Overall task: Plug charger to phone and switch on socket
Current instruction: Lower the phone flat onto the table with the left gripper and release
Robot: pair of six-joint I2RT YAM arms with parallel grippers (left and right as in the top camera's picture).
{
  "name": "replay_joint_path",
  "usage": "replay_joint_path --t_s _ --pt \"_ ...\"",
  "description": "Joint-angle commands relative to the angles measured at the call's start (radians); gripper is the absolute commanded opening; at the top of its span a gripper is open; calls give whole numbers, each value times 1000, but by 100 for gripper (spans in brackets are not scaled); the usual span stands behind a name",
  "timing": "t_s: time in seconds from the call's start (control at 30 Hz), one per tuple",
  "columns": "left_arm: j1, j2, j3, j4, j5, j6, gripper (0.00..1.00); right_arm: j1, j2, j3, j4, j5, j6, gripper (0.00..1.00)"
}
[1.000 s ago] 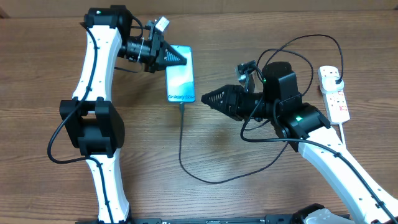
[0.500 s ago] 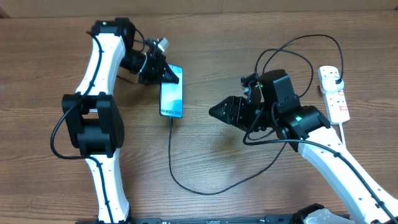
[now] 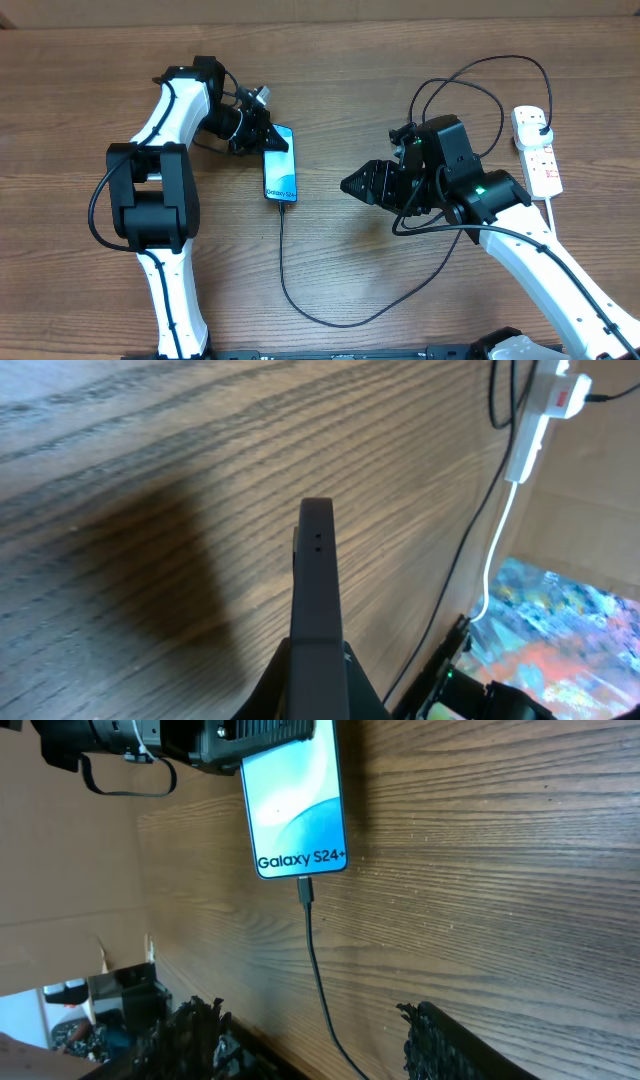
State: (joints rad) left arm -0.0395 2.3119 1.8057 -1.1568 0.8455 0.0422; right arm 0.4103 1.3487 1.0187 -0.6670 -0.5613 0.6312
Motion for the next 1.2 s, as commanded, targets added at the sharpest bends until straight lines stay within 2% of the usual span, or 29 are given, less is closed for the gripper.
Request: replay_joint_path --t_s 0.0,0.77,0.9,1.17 --pt "-5 -18 -4 3 -34 -21 4 18 0 1 2 30 -12 62" --pt "-6 39 -4 13 -55 -26 4 28 0 1 -2 30 -12 62" --pt "-7 39 -4 14 -114 -76 4 28 0 1 -2 30 -12 62" --pt "-10 39 -4 14 -114 -129 4 28 0 1 -2 30 -12 62"
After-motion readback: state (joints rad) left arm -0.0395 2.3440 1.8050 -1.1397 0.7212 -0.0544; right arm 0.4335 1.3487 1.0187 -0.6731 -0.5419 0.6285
